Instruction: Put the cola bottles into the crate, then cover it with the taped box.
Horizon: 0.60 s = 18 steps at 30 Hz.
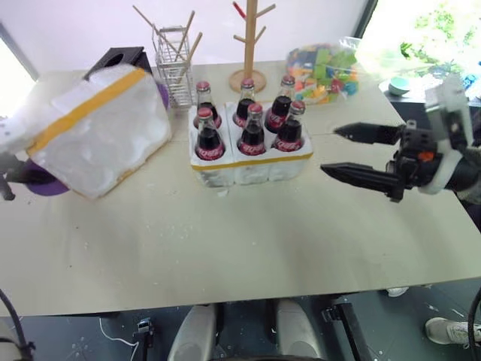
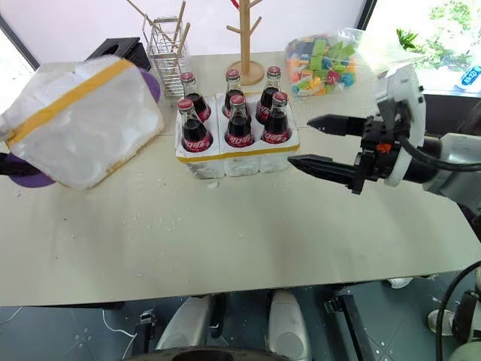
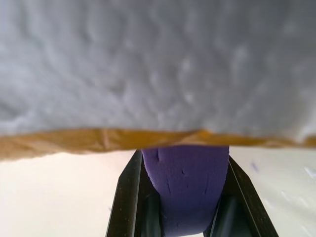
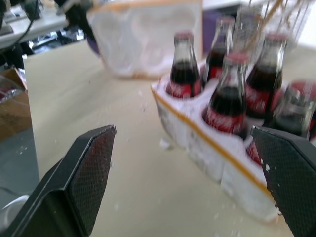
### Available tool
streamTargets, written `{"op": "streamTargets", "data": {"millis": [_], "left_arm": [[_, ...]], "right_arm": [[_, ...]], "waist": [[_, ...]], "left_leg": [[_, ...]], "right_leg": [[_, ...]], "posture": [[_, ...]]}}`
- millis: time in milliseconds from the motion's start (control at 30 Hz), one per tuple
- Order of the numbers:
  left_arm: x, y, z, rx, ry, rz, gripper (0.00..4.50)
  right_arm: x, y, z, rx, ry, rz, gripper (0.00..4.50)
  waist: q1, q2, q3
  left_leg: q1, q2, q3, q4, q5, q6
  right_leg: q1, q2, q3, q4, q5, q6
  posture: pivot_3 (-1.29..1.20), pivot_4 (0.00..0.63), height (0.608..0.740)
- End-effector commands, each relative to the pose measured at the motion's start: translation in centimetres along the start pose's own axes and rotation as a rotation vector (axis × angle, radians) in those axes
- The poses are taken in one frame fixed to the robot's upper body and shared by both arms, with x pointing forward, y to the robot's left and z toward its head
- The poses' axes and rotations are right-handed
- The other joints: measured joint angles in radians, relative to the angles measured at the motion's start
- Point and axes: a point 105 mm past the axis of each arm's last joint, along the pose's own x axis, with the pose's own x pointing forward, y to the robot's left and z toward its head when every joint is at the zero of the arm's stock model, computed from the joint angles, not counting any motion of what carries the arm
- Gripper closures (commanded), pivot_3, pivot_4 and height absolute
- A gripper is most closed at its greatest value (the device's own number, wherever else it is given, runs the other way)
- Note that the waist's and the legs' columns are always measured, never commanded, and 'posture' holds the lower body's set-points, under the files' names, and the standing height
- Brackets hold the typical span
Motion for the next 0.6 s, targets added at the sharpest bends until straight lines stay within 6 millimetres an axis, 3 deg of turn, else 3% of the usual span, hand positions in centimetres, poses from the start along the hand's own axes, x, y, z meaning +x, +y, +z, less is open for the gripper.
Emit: {"op": "streamTargets", "data": {"millis": [33, 200, 433, 600], "left_arm": [[-1.1, 2.2, 6.2, 0.137, -0.280, 0.232, 4.09], [-1.2, 0.9, 13.1, 0.308, -0.476, 0.366, 4.09], [0.0, -3.8, 22.0, 0.625, -0.555, 0.456, 4.09], [1.4, -5.6, 22.7, 0.834, -0.461, 0.489, 4.09]], "right_arm": [[-0.5, -0.2, 0.7, -0.063, -0.020, -0.069, 0.00], [-0.5, 0.0, 0.4, -0.038, -0.034, -0.072, 0.00], [-0.4, -0.4, 0.6, -0.012, -0.072, -0.101, 0.00], [-0.2, -0.4, 0.6, -0.005, -0.081, -0.121, 0.00]], "waist": [[0.002, 0.000, 0.000], [0.000, 0.000, 0.000], [0.001, 0.000, 0.000], [-0.008, 0.000, 0.000]], "left_leg": [[0.000, 0.000, -0.001, 0.000, 0.000, 0.000], [-0.001, -0.001, -0.001, 0.002, 0.000, 0.000], [0.001, -0.001, -0.001, 0.002, 0.000, 0.000], [0.001, -0.002, 0.000, 0.005, 0.000, 0.000]], "right_leg": [[0.000, -0.001, 0.000, 0.001, 0.000, 0.000], [0.000, -0.001, 0.000, 0.002, 0.000, 0.001], [0.000, -0.001, 0.001, 0.004, 0.000, 0.001], [0.002, 0.000, 0.001, 0.004, 0.000, 0.001]], "posture": [[0.00, 0.150, 0.740], [0.00, 0.150, 0.740], [0.00, 0.150, 0.740], [0.00, 0.150, 0.740]]}}
